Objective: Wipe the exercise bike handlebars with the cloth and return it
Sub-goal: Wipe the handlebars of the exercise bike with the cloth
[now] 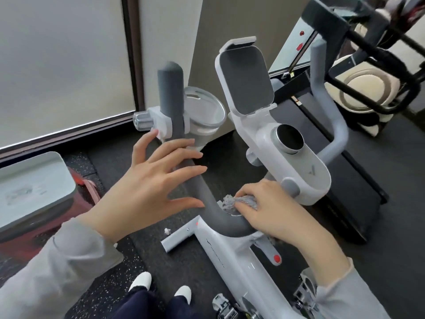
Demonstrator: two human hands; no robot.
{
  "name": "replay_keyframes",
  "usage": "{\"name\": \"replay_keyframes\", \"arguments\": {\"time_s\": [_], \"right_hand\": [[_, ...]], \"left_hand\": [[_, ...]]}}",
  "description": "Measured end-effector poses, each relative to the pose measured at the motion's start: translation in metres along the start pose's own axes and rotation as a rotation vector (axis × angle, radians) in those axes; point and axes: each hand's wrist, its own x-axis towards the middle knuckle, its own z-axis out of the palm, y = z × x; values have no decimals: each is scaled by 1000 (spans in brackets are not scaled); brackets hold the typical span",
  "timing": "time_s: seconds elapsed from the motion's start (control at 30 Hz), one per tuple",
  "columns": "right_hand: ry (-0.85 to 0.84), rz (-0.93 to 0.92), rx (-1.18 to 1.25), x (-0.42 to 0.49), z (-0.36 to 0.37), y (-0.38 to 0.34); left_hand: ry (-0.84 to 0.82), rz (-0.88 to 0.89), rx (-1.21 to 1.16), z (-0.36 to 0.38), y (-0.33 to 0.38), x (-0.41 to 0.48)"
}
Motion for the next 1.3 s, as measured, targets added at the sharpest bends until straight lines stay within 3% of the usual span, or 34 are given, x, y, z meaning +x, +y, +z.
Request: {"name": "replay_keyframes", "arguments": {"time_s": [0.2,0.4,0.63,0.8,0.97,1.03,1.1,1.2,1.3], "right_hand": [[50,128,165,-1,16,-35],[321,274,481,8,30,-59],[527,212,743,35,24,-93],[523,82,746,46,19,-108],[561,45,522,13,25,-91],[672,76,553,-9,33,-77],[890,134,662,-33,45,-60],[1250,358,772,-49,66,-24],[1403,551,854,-41,79,7]], "left_hand": [[-55,129,121,-22,-26,15],[-76,195,101,-28,-37,18],[-67,217,144,-36,-43,23],[-78,205,148,-40,-46,23],[-88,199,136,-36,-46,22],[-86,194,124,-34,-46,22],[-77,188,114,-32,-46,21],[-52,193,109,-28,-47,21],[-41,189,114,-26,-47,19]]}}
